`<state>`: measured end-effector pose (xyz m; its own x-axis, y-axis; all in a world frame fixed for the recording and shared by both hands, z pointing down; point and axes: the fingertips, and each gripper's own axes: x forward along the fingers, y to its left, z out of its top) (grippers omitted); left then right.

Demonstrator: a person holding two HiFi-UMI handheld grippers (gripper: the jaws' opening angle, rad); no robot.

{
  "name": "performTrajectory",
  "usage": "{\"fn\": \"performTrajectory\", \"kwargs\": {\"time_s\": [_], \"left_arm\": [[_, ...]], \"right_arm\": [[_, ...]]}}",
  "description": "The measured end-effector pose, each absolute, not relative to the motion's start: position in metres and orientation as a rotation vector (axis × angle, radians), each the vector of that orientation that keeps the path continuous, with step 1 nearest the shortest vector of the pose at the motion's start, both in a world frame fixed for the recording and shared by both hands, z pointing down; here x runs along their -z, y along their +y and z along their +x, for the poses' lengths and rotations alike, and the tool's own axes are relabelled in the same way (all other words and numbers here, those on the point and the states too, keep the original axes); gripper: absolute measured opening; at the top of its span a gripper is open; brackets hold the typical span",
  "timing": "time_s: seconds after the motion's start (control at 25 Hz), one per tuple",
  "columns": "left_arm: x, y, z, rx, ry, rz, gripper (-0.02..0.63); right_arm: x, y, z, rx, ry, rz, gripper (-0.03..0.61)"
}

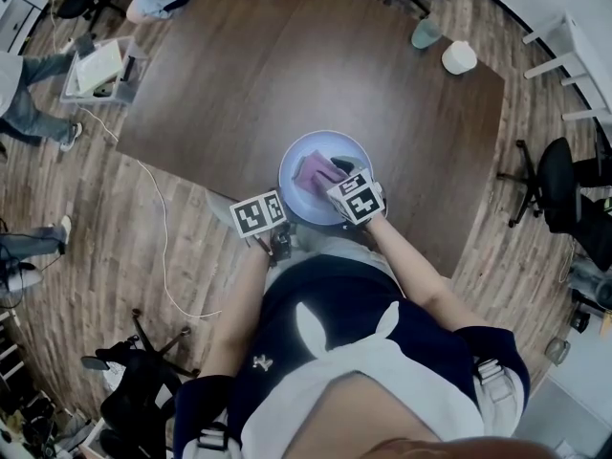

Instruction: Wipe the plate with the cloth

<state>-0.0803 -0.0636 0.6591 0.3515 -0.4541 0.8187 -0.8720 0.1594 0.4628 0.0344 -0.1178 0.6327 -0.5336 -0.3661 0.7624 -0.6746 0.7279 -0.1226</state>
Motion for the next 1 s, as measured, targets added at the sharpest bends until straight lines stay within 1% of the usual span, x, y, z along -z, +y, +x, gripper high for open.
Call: {"fn": "performTrajectory", "kwargs": {"time_s": [0.12,0.24,0.32,0.36,0.44,0.48,0.72,1.0], "left_arm": [[-0.633,-0.075,-0.085,-0.501,-1.374,1.593,0.019],[-0.594,-0.090,-0.077,-0.477,-1.468,1.792,0.018],[-0.562,-0.095,-0.065,-0.428,-1.492,1.947,0.018],[-0.546,-0.097,-0.058,-0.395,-1.488,2.022,0.018],[-0.517,-0.095,-0.047,-0.318,-1.462,2.144,0.016],[-0.505,-0.093,-0.043,-0.283,-1.451,2.186,0.005],[-0.468,-0.079,-0.027,-0.216,-1.422,2.311,0.005],[-0.473,-0.057,-0.023,-0.244,-1.377,2.305,0.005]], "right_arm": [[-0.612,-0.118,0.037,-0.507,-2.247,0.844,0.183],[-0.585,-0.118,0.037,-0.482,-2.310,0.907,0.172],[-0.565,-0.117,0.035,-0.461,-2.357,0.950,0.098],[-0.554,-0.116,0.033,-0.451,-2.382,0.971,0.084],[-0.534,-0.114,0.028,-0.437,-2.433,1.007,0.020],[-0.524,-0.111,0.025,-0.436,-2.460,1.020,0.000],[-0.489,-0.090,0.017,-0.434,-2.585,1.040,-0.002],[-0.485,-0.066,0.017,-0.399,-2.575,1.055,-0.002]]}}
